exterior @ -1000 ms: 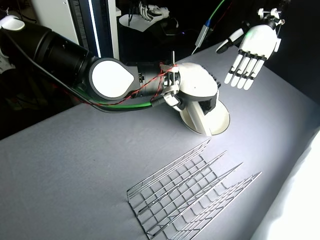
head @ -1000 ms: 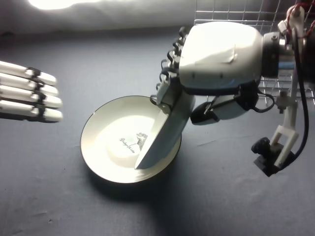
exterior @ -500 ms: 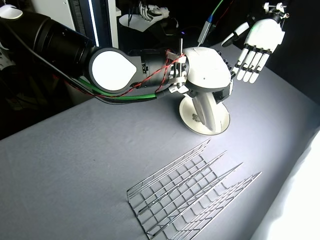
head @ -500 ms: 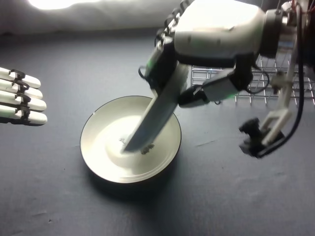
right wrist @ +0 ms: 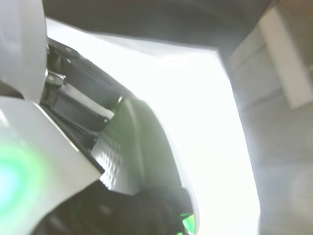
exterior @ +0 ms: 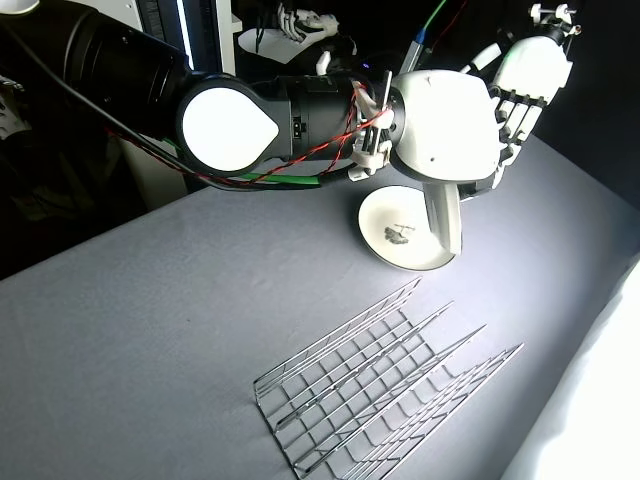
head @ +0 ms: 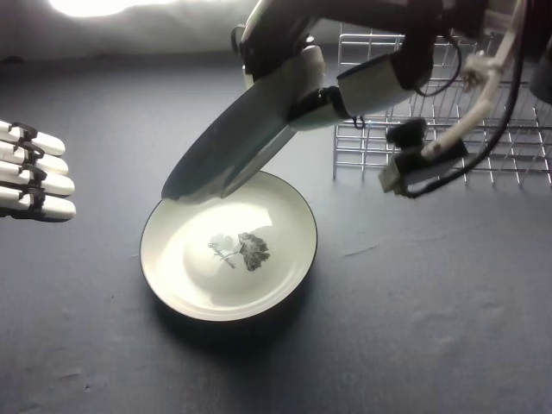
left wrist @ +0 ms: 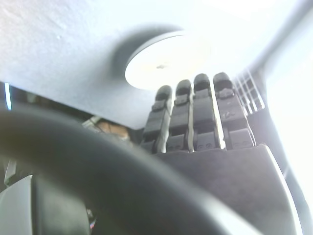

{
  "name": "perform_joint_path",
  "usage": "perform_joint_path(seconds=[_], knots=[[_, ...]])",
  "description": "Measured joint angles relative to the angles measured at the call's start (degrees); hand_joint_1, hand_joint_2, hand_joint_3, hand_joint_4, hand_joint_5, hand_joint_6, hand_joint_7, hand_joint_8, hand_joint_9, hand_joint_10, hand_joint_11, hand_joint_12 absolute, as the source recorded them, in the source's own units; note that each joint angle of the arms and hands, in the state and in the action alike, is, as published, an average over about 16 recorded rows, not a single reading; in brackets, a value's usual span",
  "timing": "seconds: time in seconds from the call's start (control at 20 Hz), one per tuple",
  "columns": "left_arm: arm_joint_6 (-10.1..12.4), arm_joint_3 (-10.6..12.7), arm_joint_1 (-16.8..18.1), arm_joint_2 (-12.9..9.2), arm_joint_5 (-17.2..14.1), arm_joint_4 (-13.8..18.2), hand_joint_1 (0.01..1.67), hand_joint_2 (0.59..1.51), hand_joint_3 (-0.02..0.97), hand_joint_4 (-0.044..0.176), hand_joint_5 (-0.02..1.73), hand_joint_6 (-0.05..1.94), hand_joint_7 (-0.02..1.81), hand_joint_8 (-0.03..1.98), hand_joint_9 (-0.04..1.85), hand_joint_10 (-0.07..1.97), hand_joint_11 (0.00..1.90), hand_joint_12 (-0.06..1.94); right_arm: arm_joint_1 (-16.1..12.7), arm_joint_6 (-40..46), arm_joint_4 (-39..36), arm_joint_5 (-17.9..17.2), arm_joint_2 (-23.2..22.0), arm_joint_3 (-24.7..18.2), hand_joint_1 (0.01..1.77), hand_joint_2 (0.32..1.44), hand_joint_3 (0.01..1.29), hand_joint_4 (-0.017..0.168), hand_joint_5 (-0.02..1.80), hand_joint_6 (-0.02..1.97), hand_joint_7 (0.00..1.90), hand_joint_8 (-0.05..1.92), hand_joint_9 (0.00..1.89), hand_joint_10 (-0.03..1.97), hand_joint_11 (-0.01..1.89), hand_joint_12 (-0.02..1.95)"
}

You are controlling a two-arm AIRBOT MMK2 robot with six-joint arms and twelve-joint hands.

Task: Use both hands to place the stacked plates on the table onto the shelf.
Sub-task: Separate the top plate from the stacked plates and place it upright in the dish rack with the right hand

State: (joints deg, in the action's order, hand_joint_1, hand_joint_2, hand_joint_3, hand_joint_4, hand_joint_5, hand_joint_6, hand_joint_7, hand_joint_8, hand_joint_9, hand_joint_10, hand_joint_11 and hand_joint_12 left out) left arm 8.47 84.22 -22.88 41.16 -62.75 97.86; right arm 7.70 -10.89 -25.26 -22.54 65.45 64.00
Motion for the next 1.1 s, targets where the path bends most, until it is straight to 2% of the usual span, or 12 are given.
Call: perform_joint_path(seconds=[0.3, 0.55, 1.1], knots=[[0.00, 0.18, -0.04, 0.31, -0.88, -0.48, 0.01, 1.012, 0.011, 0.001, 0.02, 0.01, 0.02, 0.01, 0.02, 0.02, 0.01, 0.01, -2.65, 0.93, 9.02, 5.86, 1.25, 1.06, 1.39, 0.95, 0.01, -0.008, 1.01, 0.82, 1.15, 0.69, 1.03, 0.94, 0.88, 1.06], [-0.45, 0.45, -0.54, 1.39, -1.75, -1.07, 0.01, 1.011, 0.010, 0.001, 0.02, 0.01, 0.02, 0.01, 0.02, 0.01, 0.01, 0.01, -4.55, 1.57, 15.89, 10.34, 2.47, 2.09, 1.40, 0.96, 0.01, -0.008, 1.01, 0.82, 1.15, 0.68, 1.04, 0.93, 0.90, 1.04], [-4.11, 1.74, -2.82, 5.61, -5.10, -2.90, 0.01, 1.015, 0.011, 0.001, 0.02, 0.01, 0.02, 0.01, 0.02, 0.01, 0.01, 0.01, -8.19, 3.31, 28.11, 17.27, 4.05, 3.64, 1.41, 0.97, 0.01, -0.008, 1.00, 0.81, 1.13, 0.71, 1.04, 0.94, 0.90, 1.04]])
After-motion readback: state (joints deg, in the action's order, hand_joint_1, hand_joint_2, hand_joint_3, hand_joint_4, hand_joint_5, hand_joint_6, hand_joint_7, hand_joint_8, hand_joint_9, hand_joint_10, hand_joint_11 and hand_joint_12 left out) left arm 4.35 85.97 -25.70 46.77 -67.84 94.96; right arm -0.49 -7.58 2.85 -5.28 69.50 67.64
